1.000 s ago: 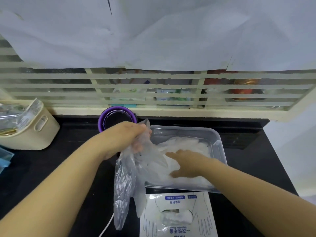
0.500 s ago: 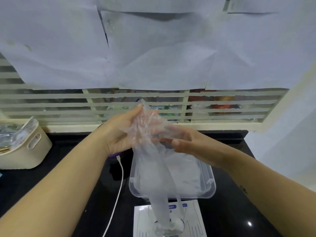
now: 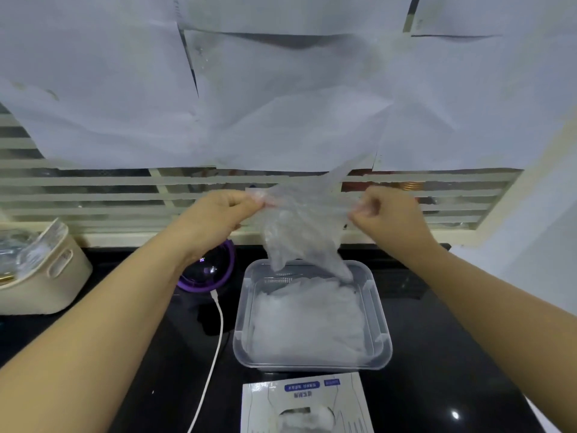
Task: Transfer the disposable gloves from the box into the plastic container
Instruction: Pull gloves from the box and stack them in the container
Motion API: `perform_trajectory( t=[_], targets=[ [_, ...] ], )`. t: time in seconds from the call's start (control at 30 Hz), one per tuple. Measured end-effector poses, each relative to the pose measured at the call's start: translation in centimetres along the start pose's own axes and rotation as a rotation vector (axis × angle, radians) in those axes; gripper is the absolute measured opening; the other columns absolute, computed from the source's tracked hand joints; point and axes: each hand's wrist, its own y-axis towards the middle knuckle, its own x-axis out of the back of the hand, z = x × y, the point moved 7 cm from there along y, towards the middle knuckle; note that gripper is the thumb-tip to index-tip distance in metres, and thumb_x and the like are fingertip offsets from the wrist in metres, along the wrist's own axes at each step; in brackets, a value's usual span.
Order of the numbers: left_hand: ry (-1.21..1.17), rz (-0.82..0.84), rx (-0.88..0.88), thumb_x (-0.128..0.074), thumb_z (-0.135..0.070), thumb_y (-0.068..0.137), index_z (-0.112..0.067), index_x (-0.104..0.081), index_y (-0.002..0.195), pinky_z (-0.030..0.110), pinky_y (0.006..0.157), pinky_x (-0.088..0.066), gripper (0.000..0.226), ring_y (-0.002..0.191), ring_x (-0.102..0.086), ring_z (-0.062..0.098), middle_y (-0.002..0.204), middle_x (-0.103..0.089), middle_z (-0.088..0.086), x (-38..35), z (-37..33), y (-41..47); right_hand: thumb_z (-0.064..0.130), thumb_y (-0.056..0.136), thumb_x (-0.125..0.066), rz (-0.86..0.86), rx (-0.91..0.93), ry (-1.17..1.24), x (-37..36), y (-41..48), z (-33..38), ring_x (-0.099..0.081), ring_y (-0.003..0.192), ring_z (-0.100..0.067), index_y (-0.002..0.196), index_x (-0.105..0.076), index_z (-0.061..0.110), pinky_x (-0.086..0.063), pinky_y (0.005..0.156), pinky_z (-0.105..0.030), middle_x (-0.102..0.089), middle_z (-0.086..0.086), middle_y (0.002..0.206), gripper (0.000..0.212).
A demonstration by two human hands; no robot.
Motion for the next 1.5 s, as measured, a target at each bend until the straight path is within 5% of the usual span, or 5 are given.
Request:
perform_trajectory(
  t=[0.17,0.33,0.73,0.97,1.5],
  targets=[
    [0.389,-0.058,-0.39,-0.07,-0.015,0.086,-0.044,-0.067,0.085,0.006,0.086,-0.035,0.029,0.096,-0.053,-0.006,0.1,-0.061,-0.022,-1.5,-0.5,-1.9,0.006,0.076,-0.065,-0.449,0.681,-0.287,2.5,-4.9,3.3,-0.048,0.067,-0.024,0.069,-0.058,0.012,-0.03,0.071,-0.035,-0.058,-0.003,0.069,0.011],
    [0.921,0.232,-0.631,-0.07,-0.028,0.076,-0.028,-0.071,0.079,0.03,0.083,-0.054,0.004,0.094,-0.061,0.007,0.096,-0.067,-0.016,-7.1,5.1,-4.0,0.015,0.076,-0.069,0.021,0.902,-0.527,-4.5,-9.4,-0.2,-0.046,0.076,-0.019,0.082,-0.055,0.019,-0.033,0.076,-0.032,-0.059,0.0,0.081,0.016],
    [1.494,0.775,-0.265,-0.05,0.0,0.091,-0.009,-0.063,0.108,0.04,0.081,-0.053,0.023,0.096,-0.058,0.029,0.114,-0.057,0.007,-14.1,14.4,-0.8,0.024,0.094,-0.055,1.11,0.177,-0.502,-12.7,-10.6,-3.4,-0.045,0.122,-0.02,0.137,-0.049,0.024,-0.037,0.1,-0.031,-0.048,0.001,0.137,0.043],
    [1.558,0.867,-0.162,-0.048,0.0,0.095,-0.004,-0.062,0.108,0.033,0.065,-0.041,0.02,0.096,-0.058,0.03,0.114,-0.056,0.011,-15.0,15.9,-0.7,0.024,0.098,-0.047,0.876,0.025,-0.342,-14.6,-6.0,-1.9,-0.06,0.106,-0.028,0.116,-0.065,0.014,-0.05,0.093,-0.042,-0.065,-0.007,0.119,0.028],
    [1.339,0.78,0.294,-0.057,-0.051,0.09,-0.011,-0.04,0.141,0.037,0.094,-0.042,0.067,0.125,-0.045,0.034,0.143,-0.036,0.012,-15.7,17.7,1.9,0.033,0.083,-0.07,1.247,-0.116,-0.605,-21.4,-11.1,-7.3,-0.037,0.131,-0.032,0.151,0.003,0.014,-0.034,0.107,-0.044,-0.035,-0.014,0.144,0.101]
  ],
)
